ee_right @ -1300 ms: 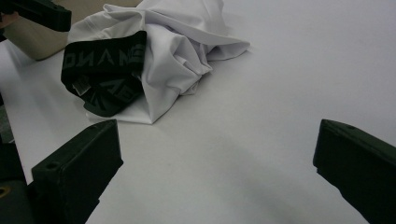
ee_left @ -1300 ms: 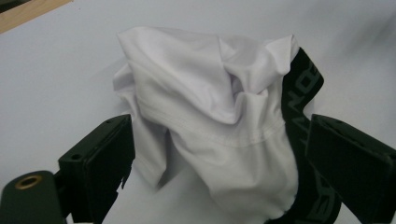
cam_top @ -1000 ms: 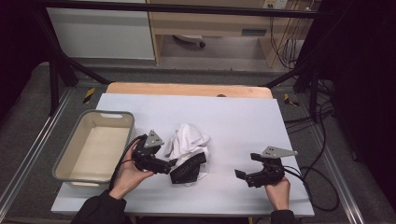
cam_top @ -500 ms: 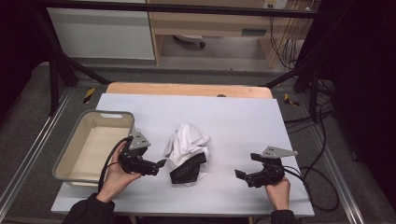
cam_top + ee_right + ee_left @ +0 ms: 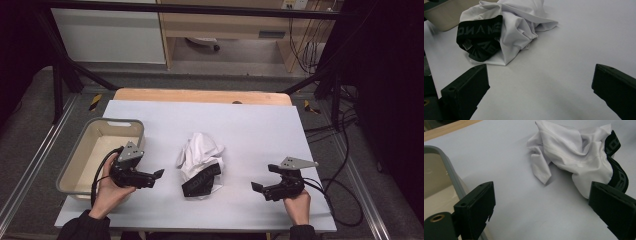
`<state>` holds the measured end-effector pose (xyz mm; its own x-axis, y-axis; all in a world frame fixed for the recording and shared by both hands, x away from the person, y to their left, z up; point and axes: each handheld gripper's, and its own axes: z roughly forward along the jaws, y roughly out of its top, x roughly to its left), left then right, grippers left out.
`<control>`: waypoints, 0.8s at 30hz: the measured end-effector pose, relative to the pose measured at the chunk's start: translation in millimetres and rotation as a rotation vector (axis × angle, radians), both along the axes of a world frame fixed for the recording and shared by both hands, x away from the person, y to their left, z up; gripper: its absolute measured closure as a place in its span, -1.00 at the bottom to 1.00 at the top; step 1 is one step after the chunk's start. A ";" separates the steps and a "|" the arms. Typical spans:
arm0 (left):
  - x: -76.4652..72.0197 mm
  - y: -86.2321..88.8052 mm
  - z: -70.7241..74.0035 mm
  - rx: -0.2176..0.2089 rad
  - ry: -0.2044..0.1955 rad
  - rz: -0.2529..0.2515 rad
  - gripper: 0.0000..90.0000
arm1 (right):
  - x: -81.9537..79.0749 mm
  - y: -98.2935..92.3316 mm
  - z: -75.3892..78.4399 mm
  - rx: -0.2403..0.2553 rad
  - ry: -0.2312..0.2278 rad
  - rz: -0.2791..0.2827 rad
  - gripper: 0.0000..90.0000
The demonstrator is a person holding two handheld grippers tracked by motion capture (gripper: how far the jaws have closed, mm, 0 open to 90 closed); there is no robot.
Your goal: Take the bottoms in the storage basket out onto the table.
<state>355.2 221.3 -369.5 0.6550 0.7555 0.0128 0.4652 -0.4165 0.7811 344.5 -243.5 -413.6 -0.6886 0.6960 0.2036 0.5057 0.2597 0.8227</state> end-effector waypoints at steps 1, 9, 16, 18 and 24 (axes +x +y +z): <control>-0.1 1.4 0.4 -0.001 0.000 0.003 -0.84 | -0.1 0.0 0.0 0.000 0.000 0.000 -0.96; -1.8 13.1 2.2 -0.007 -0.014 0.023 -0.85 | -0.1 -0.2 0.0 0.000 -0.005 -0.001 -0.96; -4.2 31.0 -0.7 -0.013 -0.017 0.054 -0.86 | -0.1 0.2 -0.5 -0.004 0.001 0.001 -0.96; -4.4 35.7 -1.3 -0.017 -0.016 0.064 -0.86 | -0.1 0.6 -0.8 -0.005 0.001 0.001 -0.96; -4.2 43.9 -4.3 -0.028 -0.014 0.082 -0.87 | -0.7 0.0 -0.1 -0.002 0.001 0.002 -0.96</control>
<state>350.9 265.2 -373.8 0.5911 0.8066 -0.0003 0.4857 -0.3556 0.7985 343.8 -243.6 -413.7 -0.6897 0.6951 0.2027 0.5061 0.2626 0.8215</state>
